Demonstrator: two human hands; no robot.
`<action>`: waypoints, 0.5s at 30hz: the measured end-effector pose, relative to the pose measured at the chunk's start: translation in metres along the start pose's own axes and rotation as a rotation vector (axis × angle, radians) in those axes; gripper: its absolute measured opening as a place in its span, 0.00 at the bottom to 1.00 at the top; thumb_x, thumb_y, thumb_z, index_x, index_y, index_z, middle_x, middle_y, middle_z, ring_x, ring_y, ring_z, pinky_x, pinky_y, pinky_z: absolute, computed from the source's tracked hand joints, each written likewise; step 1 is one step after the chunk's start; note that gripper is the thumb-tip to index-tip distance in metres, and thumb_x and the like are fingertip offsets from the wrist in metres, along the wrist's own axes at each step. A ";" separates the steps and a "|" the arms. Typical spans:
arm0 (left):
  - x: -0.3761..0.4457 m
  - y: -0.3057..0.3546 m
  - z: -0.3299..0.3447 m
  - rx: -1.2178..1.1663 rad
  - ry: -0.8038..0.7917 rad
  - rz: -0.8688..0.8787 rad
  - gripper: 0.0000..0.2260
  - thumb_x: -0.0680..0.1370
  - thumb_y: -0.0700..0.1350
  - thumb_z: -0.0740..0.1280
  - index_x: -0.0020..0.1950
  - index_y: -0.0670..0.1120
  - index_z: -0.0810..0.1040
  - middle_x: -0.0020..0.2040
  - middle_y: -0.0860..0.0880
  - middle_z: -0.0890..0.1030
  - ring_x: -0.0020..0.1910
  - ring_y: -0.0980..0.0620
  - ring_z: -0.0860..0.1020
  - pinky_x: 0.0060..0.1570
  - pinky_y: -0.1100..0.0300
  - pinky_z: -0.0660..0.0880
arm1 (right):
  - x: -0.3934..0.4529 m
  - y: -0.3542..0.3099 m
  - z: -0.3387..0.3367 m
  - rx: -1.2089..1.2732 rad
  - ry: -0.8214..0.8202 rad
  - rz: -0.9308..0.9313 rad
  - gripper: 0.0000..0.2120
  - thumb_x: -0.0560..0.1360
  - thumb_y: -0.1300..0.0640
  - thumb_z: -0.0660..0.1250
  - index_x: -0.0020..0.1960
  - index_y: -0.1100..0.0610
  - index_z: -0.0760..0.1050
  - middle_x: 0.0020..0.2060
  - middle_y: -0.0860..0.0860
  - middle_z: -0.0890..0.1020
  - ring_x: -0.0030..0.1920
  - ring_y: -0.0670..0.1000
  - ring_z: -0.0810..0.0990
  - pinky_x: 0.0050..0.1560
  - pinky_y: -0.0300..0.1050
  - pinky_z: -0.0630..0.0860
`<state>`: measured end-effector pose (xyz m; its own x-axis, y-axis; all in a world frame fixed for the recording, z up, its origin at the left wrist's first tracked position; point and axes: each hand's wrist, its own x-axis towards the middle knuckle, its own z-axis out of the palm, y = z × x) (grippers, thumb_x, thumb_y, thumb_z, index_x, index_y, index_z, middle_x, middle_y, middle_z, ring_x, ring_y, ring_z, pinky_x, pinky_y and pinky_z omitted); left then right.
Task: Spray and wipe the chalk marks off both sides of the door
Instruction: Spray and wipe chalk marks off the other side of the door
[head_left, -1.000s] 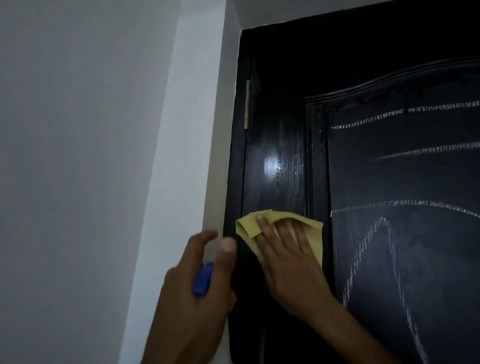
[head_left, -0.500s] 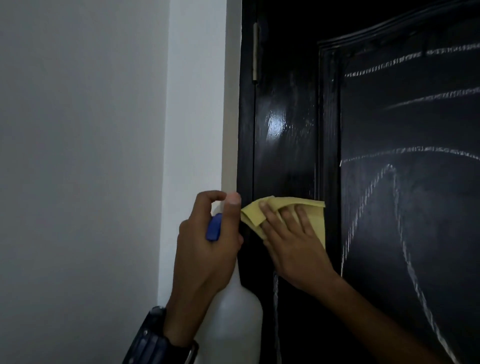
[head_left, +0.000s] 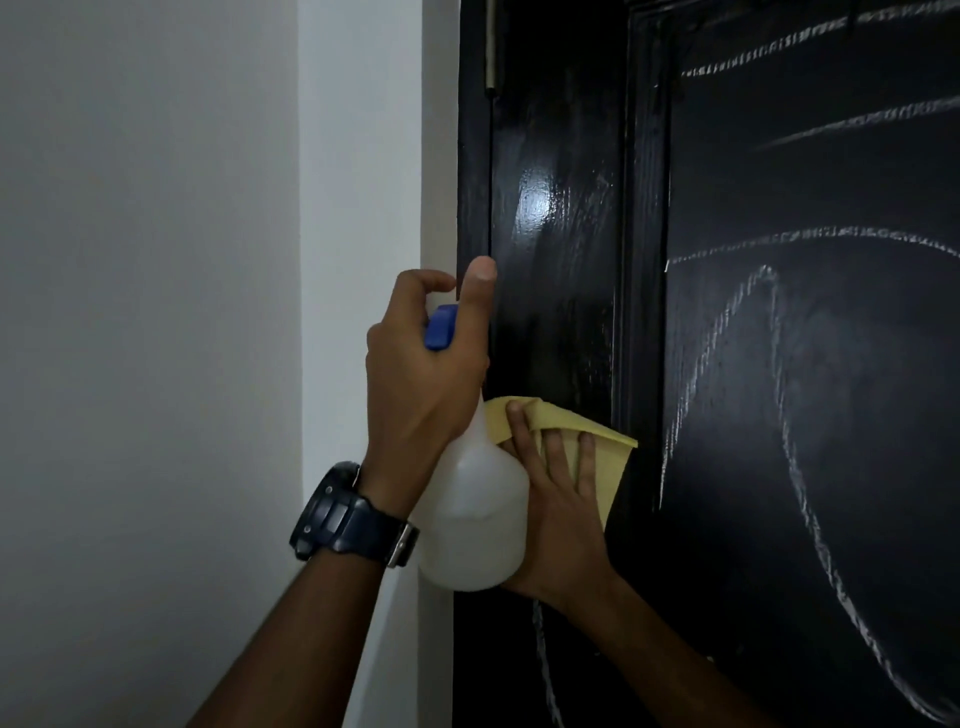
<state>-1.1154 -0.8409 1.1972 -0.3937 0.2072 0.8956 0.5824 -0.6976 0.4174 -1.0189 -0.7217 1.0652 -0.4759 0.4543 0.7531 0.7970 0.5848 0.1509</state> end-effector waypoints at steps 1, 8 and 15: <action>0.000 -0.001 0.004 0.005 0.008 0.015 0.23 0.78 0.66 0.60 0.52 0.45 0.74 0.30 0.47 0.80 0.31 0.49 0.81 0.37 0.48 0.81 | 0.001 -0.002 -0.001 0.025 -0.014 0.008 0.52 0.60 0.23 0.62 0.76 0.51 0.64 0.82 0.53 0.47 0.76 0.62 0.60 0.75 0.71 0.46; -0.015 -0.009 0.013 0.041 0.054 0.018 0.23 0.75 0.66 0.64 0.53 0.46 0.73 0.33 0.47 0.80 0.33 0.49 0.82 0.39 0.44 0.80 | 0.003 -0.001 -0.005 0.130 -0.008 -0.017 0.52 0.60 0.21 0.55 0.76 0.49 0.62 0.82 0.52 0.46 0.75 0.60 0.56 0.73 0.69 0.38; -0.042 -0.019 -0.006 0.216 -0.207 -0.278 0.16 0.69 0.55 0.78 0.50 0.52 0.76 0.42 0.52 0.81 0.39 0.57 0.79 0.41 0.64 0.72 | 0.004 -0.001 -0.012 0.229 -0.033 -0.047 0.56 0.62 0.21 0.54 0.78 0.41 0.29 0.77 0.46 0.27 0.80 0.59 0.41 0.68 0.61 0.19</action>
<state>-1.1142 -0.8411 1.1504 -0.4188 0.5168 0.7466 0.6185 -0.4397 0.6513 -1.0171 -0.7291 1.0757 -0.5250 0.4426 0.7270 0.6707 0.7410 0.0333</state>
